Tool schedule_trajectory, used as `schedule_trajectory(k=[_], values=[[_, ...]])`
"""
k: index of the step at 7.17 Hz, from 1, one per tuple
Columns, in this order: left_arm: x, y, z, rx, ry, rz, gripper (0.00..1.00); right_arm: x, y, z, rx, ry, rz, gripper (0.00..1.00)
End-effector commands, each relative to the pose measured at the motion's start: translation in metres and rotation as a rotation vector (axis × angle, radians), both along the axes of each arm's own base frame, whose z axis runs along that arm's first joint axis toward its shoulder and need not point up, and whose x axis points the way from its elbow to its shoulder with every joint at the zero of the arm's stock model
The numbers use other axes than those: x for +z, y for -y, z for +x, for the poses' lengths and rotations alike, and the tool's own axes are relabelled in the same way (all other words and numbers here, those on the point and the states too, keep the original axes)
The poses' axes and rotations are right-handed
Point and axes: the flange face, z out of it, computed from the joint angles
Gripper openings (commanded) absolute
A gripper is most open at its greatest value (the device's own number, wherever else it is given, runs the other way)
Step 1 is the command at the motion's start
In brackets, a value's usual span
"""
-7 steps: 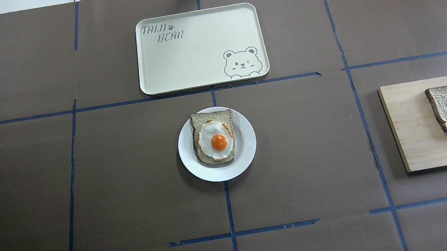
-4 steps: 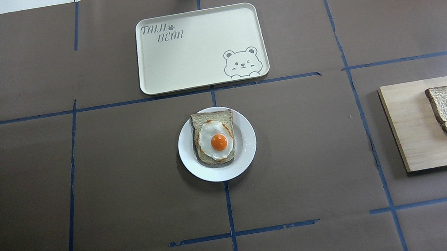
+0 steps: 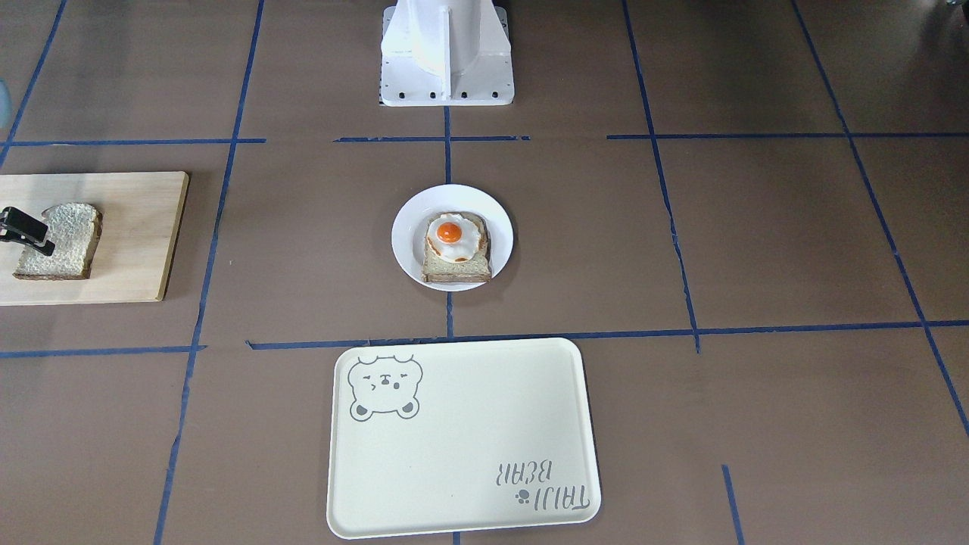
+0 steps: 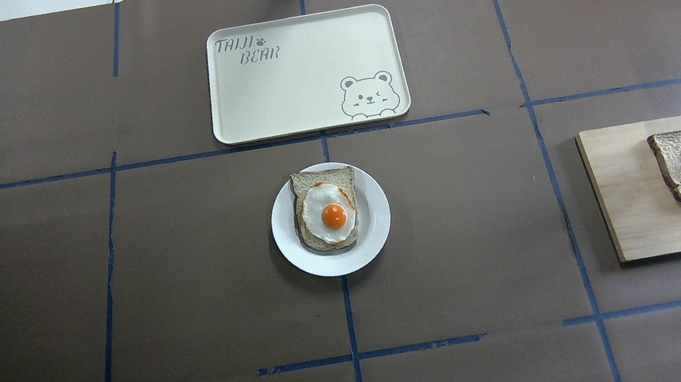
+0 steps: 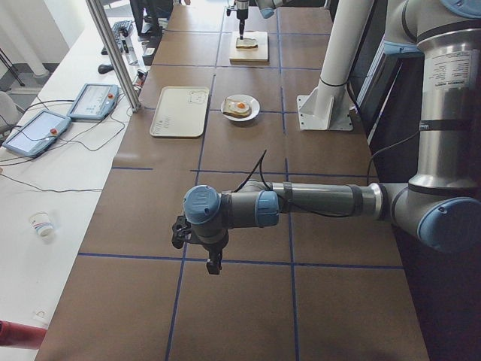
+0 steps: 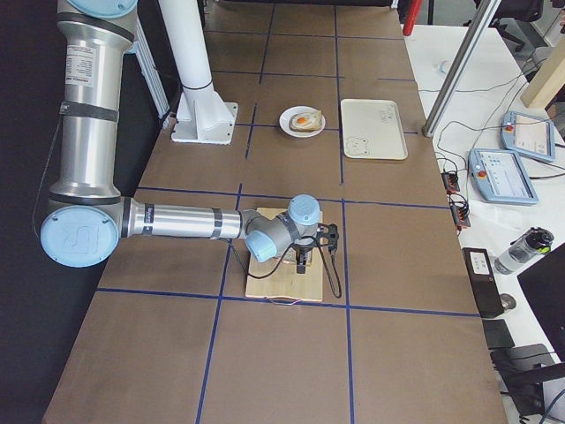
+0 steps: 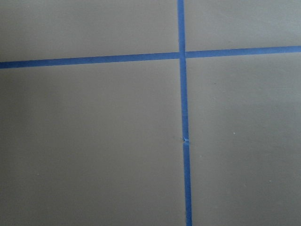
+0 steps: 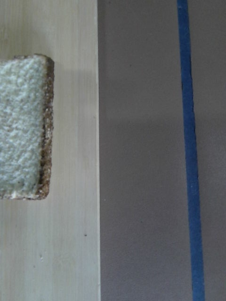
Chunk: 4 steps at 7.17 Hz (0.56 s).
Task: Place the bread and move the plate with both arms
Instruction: 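Lower the right gripper onto the bread slice on the wooden board and grasp it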
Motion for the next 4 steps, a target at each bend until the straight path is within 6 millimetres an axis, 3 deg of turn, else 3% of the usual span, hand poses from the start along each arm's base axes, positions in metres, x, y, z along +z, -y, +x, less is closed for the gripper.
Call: schedule_trajectory(k=[1,2,3,4], values=[[0.000,0.000,0.000,-0.001,-0.004,-0.002,1.00,0.005,-0.002,-0.005,0.022,0.014,0.009,0.98],[-0.001,0.000,0.000,-0.001,-0.004,0.001,1.00,0.002,-0.004,-0.003,0.064,0.039,0.004,0.89],[-0.003,0.000,0.000,-0.001,-0.004,0.006,1.00,0.005,-0.010,0.000,0.064,0.043,-0.001,0.88],[-0.003,0.000,0.000,-0.001,-0.004,0.006,1.00,0.008,-0.014,0.002,0.063,0.041,-0.007,0.81]])
